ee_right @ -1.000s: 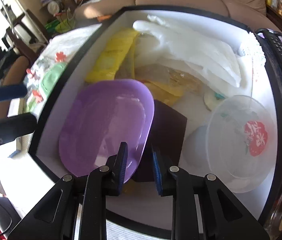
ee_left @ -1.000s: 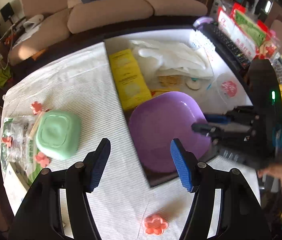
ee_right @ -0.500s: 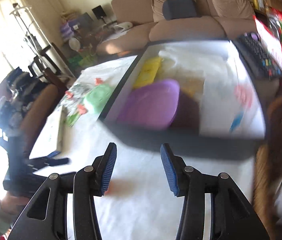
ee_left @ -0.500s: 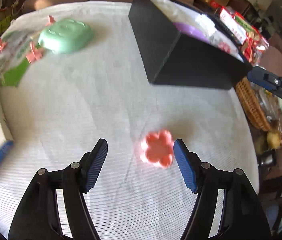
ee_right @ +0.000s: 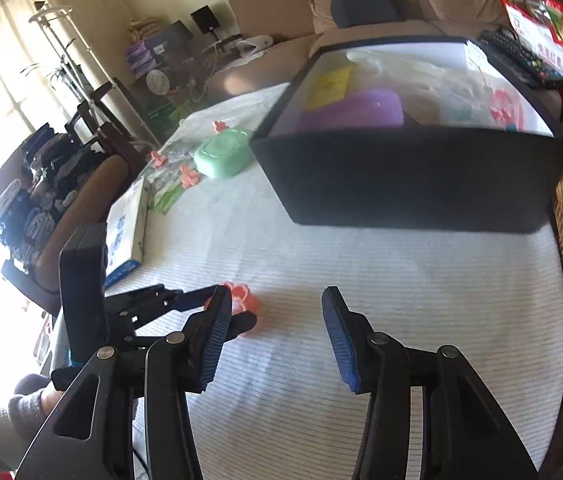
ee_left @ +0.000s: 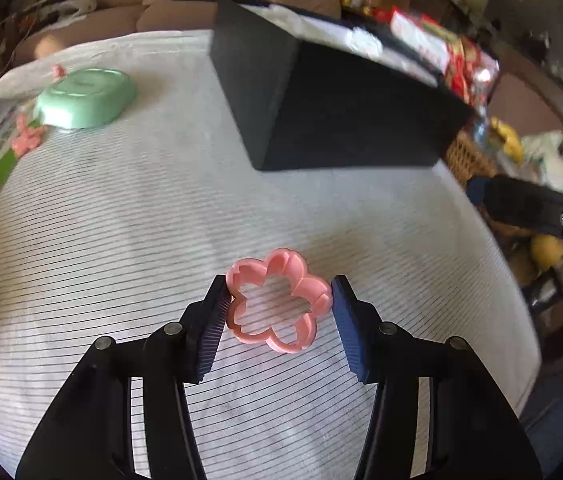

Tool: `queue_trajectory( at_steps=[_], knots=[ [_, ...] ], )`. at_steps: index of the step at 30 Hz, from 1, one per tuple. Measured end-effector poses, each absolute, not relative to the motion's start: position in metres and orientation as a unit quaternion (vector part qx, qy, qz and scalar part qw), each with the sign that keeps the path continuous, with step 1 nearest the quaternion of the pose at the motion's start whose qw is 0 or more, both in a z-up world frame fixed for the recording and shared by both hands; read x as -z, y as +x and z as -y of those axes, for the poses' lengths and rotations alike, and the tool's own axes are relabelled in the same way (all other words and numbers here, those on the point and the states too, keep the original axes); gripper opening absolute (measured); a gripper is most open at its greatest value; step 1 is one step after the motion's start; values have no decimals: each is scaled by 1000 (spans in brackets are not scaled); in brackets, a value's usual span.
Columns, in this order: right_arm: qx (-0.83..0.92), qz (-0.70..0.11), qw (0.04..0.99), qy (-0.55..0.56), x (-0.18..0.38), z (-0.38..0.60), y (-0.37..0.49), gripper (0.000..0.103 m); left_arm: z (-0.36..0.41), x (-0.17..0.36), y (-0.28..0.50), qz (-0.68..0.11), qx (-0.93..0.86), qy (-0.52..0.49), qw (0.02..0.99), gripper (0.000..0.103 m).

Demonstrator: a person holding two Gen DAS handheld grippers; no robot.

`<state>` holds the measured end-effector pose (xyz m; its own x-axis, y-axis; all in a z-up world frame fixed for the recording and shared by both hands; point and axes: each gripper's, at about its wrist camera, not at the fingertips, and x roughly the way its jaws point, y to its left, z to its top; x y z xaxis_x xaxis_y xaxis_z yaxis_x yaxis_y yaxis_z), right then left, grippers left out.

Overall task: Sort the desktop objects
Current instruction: 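Grasp the pink flower cookie cutter with the left gripper, then lift the pink flower cutter with the left gripper while the right gripper grasps a pink clip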

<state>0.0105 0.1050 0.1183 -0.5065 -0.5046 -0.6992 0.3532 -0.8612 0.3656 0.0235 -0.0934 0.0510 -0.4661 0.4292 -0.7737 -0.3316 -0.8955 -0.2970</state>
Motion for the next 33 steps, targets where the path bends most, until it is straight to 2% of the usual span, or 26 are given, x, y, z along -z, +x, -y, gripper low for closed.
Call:
queue_trajectory(
  at_steps=[4,9,17,24,30,31,33],
  knots=[
    [868,76,266,412,-129,-79,4,53,146,-86,22,80,-872,-437,204,49],
    [869,66,295,392,-133,-24,-16,54,210,-116,12,74,-896,-414,141,49],
    [867,28,313,386,-120,97,-76,54,295,-100,-6,117,-893,-432,48,49],
    [865,-39,308,394,-94,187,-135,48,329,-87,-19,135,-888,-438,31,49],
    [871,-68,285,394,-71,227,-170,47,338,-88,-20,153,-885,-438,35,49],
    [871,-72,281,396,-67,232,-175,46,338,-89,-21,153,-886,-437,35,49],
    [870,-85,271,402,-57,240,-180,30,339,-89,-21,157,-884,-438,38,49]
  ],
)
